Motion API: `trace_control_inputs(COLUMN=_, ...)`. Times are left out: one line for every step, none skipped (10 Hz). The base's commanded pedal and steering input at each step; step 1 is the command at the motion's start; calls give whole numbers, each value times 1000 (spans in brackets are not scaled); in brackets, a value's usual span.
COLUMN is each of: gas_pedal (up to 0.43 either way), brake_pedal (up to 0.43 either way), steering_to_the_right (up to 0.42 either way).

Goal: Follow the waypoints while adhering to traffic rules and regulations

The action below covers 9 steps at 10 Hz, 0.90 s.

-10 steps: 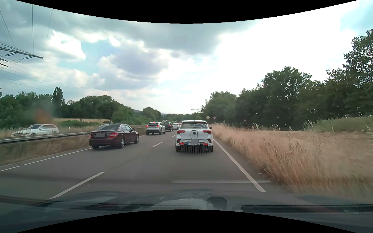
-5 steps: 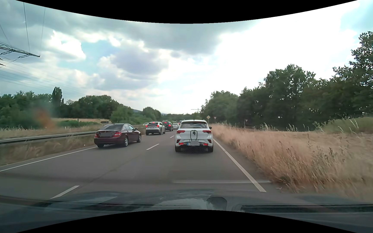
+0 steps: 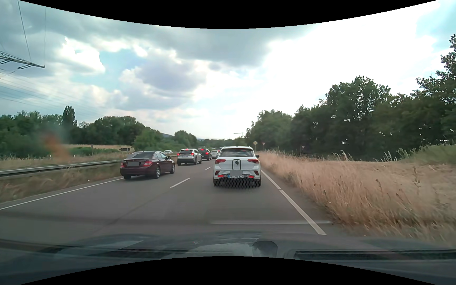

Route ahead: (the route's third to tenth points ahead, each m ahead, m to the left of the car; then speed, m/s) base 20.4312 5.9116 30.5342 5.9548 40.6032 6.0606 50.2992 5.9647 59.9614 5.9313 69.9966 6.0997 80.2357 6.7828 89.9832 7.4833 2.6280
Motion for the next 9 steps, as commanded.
trace_control_inputs(gas_pedal=0, brake_pedal=0, steering_to_the_right=-1)
trace_control_inputs(gas_pedal=0, brake_pedal=0, steering_to_the_right=-1)
trace_control_inputs(gas_pedal=0, brake_pedal=0, steering_to_the_right=-1)
trace_control_inputs(gas_pedal=0, brake_pedal=0, steering_to_the_right=-1)
trace_control_inputs(gas_pedal=0, brake_pedal=0, steering_to_the_right=-1)
trace_control_inputs(gas_pedal=0, brake_pedal=0, steering_to_the_right=-1)
trace_control_inputs(gas_pedal=0, brake_pedal=12, steering_to_the_right=-2)
trace_control_inputs(gas_pedal=0, brake_pedal=43, steering_to_the_right=-2)
trace_control_inputs(gas_pedal=0, brake_pedal=55, steering_to_the_right=-2)
